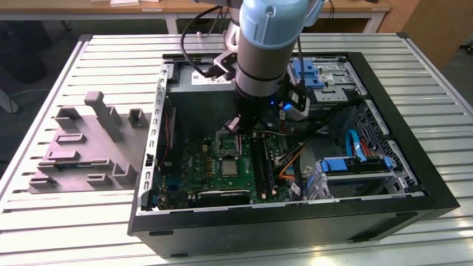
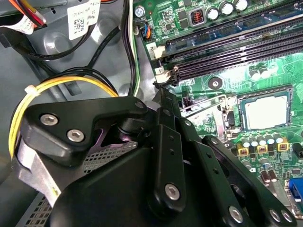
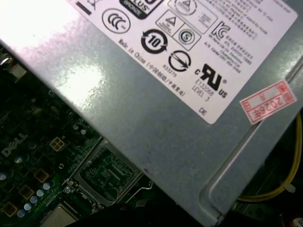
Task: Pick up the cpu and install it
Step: 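Close the cpu cover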
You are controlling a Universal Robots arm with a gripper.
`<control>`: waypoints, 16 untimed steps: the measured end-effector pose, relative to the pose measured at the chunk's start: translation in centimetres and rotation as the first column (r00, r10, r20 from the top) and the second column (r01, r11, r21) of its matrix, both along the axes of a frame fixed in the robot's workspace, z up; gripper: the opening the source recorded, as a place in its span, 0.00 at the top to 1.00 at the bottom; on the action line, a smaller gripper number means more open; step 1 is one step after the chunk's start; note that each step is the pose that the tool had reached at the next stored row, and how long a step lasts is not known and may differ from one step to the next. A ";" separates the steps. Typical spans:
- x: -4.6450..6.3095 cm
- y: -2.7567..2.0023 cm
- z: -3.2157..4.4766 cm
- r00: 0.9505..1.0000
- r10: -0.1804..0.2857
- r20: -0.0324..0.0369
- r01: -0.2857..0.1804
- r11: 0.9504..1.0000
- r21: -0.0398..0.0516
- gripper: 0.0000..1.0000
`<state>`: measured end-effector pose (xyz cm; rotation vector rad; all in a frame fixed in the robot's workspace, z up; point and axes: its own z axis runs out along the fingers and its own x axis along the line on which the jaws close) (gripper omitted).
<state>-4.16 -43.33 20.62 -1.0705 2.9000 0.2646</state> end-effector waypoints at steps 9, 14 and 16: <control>-0.1 0.01 -0.25 1.000 0.002 0.000 -0.002 1.000 -0.001 0.89; -0.1 0.02 -0.29 1.000 0.003 0.000 -0.003 1.000 0.009 0.89; -0.1 0.04 -0.29 1.000 0.003 0.000 -0.003 1.000 0.015 0.89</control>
